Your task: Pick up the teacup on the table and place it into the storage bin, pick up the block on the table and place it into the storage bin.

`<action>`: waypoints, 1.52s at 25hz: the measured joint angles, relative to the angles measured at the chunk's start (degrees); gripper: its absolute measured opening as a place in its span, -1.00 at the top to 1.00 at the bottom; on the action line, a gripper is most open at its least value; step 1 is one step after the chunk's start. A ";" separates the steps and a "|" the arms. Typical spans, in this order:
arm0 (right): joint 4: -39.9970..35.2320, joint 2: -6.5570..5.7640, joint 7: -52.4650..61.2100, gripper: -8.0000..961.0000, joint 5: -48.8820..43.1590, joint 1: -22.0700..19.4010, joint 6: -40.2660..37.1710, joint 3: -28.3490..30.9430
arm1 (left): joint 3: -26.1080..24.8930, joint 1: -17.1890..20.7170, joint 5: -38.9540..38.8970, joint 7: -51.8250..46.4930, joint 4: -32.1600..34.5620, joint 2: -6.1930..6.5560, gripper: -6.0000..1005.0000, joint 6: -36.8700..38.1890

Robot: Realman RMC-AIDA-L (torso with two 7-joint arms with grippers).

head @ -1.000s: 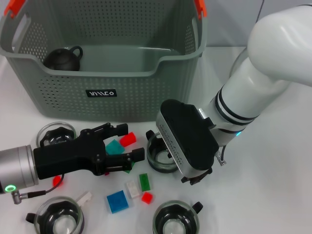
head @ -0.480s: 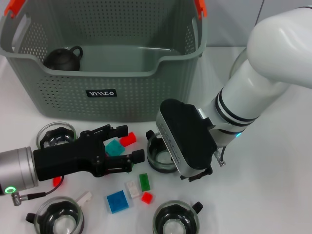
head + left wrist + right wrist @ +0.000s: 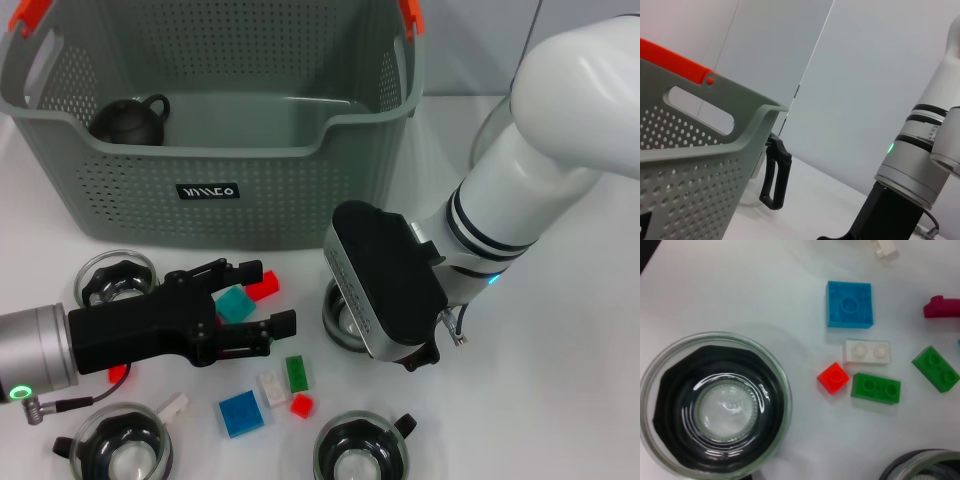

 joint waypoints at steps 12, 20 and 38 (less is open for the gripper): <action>-2.78 -0.44 3.25 0.87 0.43 -1.46 -3.61 2.91 | 0.00 0.26 0.03 0.01 0.00 0.02 -0.89 0.27; -12.43 -1.07 4.31 0.87 0.80 -5.02 -13.99 15.09 | 0.00 0.80 -0.20 0.21 0.63 0.26 -0.89 1.25; -26.24 -0.87 21.01 0.87 9.17 2.48 -6.10 37.29 | 0.03 0.04 -0.32 0.30 0.88 0.44 -0.89 1.59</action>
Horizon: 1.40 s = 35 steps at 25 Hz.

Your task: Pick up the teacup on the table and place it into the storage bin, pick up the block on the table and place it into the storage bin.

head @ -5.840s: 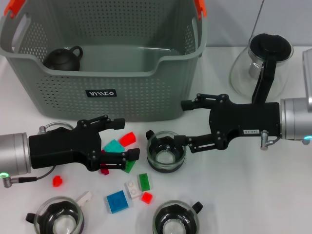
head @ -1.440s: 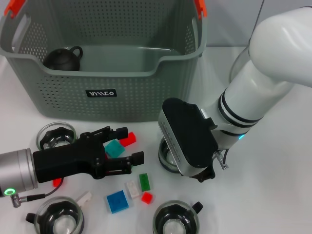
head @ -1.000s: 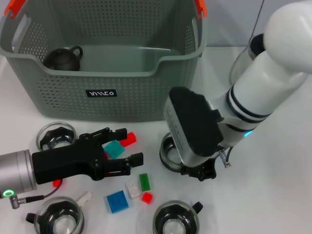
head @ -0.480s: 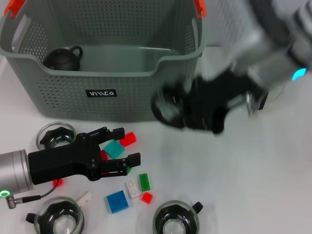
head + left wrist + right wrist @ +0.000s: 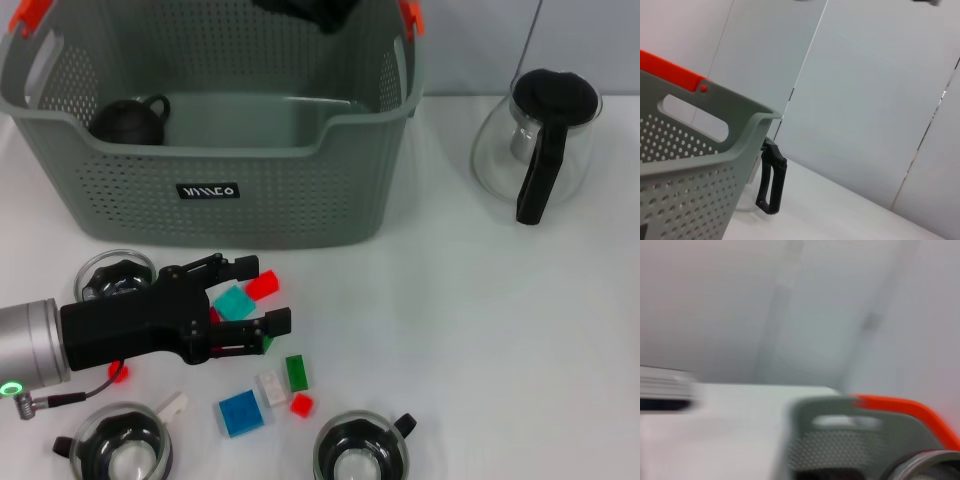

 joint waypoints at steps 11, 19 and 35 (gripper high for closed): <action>40.31 0.08 -0.36 0.87 -9.25 14.47 38.02 -9.32 | -0.03 -0.54 -0.26 -0.06 0.00 0.15 -0.89 -0.37; 49.15 0.46 -3.05 0.87 -0.87 13.86 48.87 -18.63 | -0.03 -0.63 -2.53 0.67 -0.01 0.19 -0.89 -0.53; 50.12 0.35 -2.29 0.87 -0.29 12.70 48.60 -20.50 | -0.03 -0.97 -2.97 0.95 0.36 0.35 -0.89 -0.61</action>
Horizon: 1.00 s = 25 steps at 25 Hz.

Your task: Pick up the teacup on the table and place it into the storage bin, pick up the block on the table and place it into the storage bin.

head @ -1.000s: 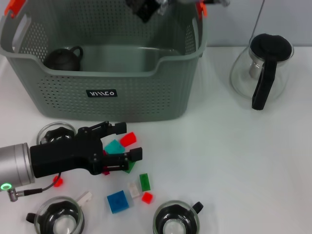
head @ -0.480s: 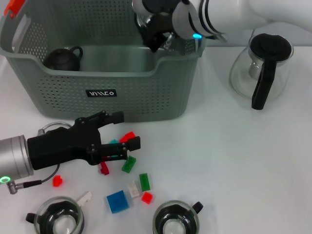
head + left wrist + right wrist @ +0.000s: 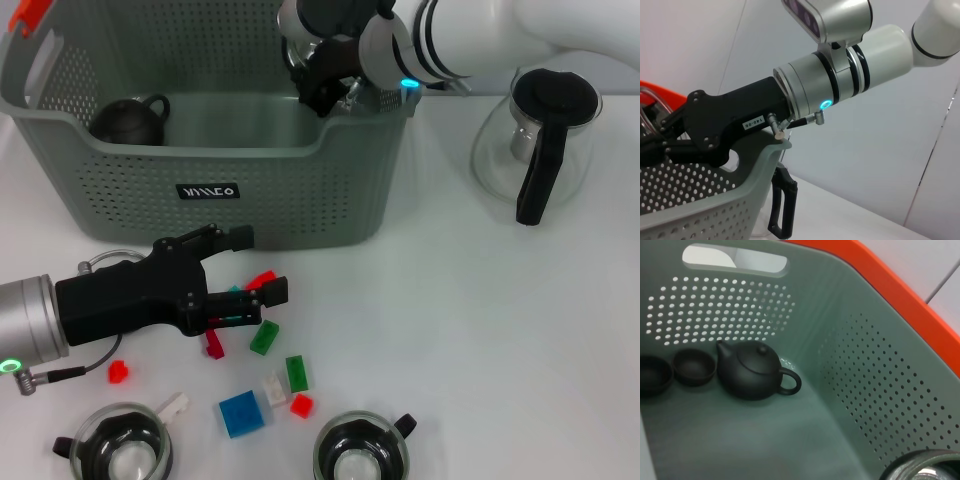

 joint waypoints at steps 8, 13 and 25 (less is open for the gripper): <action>-1.12 -0.54 1.95 0.83 -0.35 -0.14 -2.44 0.23 | 0.00 0.14 0.00 0.00 0.00 0.00 -0.89 0.24; -2.23 -0.61 2.11 0.65 -0.46 -0.54 -2.93 0.18 | 0.00 0.33 0.00 0.00 0.06 0.00 -0.89 0.38; -25.99 -0.77 3.55 -0.29 -0.41 -11.28 -8.18 2.12 | 0.00 0.98 0.39 -0.36 1.31 0.18 -0.89 1.84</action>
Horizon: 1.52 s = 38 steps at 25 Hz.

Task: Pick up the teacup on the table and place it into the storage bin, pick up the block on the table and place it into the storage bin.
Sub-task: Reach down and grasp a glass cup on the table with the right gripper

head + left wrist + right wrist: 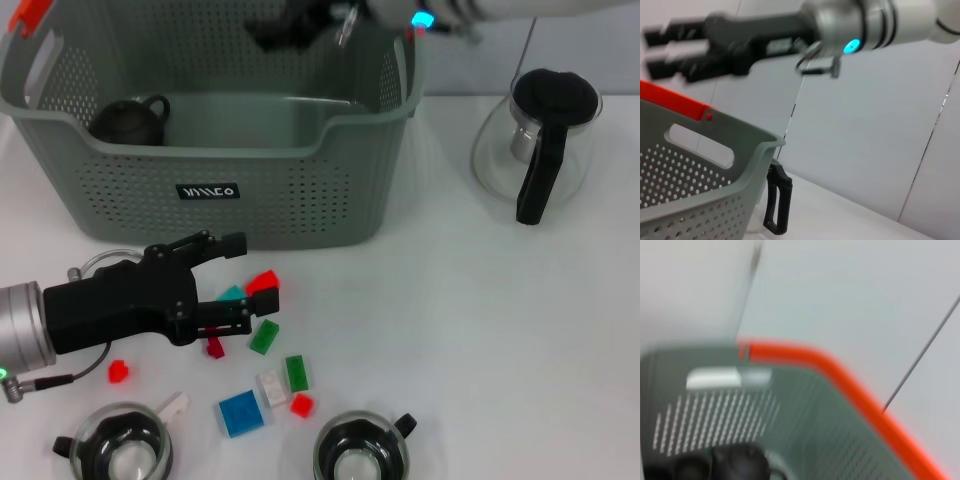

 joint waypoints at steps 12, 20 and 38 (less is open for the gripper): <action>-32.36 -0.56 -8.46 -0.76 13.32 -22.07 -37.01 7.90 | 0.29 0.80 1.61 -0.02 1.56 0.59 -0.89 1.00; -28.83 -0.67 -16.19 -0.75 11.21 -22.57 -64.24 15.34 | 0.57 0.34 5.64 -0.16 3.22 1.15 -0.89 2.42; -15.84 0.12 -16.99 -0.75 7.25 -17.07 -63.38 -7.08 | 0.33 0.44 6.91 0.01 2.73 0.78 -0.89 1.63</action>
